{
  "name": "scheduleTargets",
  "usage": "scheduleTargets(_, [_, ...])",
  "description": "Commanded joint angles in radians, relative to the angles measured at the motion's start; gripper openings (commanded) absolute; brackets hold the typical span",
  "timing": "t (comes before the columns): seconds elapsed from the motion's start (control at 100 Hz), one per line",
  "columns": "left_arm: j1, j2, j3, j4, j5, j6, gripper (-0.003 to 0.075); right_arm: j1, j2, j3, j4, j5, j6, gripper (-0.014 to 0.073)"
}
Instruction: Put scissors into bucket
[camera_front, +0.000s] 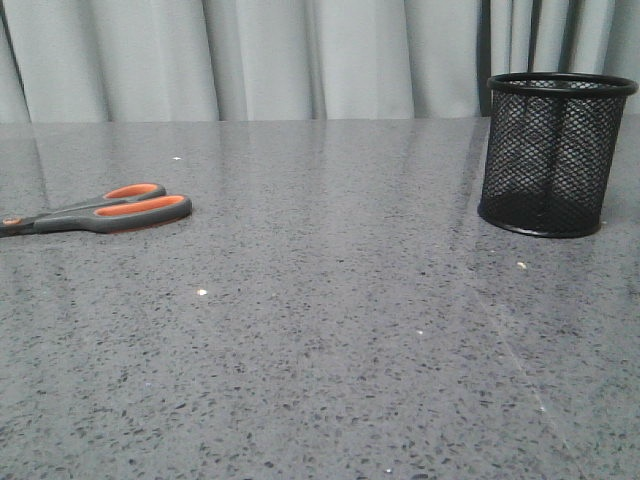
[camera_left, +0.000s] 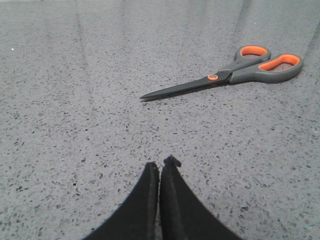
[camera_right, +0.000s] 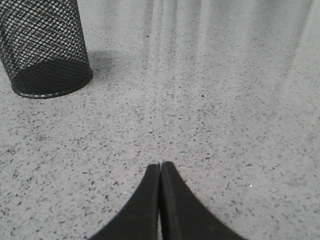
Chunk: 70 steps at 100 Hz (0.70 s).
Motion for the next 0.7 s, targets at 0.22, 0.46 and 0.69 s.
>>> scheduleTargets(0.22, [0.003,0.008,0.039,-0.013,-0.068,-0.006,-0.002,-0.006,-0.018,0.007,-0.012,-0.027,-0.003,-0.0066])
scheduleTargets(0.46, [0.003,0.008,0.039,-0.013,-0.068,-0.006,-0.002,-0.006,-0.018,0.007,-0.012,-0.027,-0.003,-0.0066])
scheduleTargets(0.69, [0.003,0.008,0.039,-0.013,-0.068,-0.006,-0.002,-0.006,-0.018,0.007,-0.012,-0.029,-0.003,-0.0066])
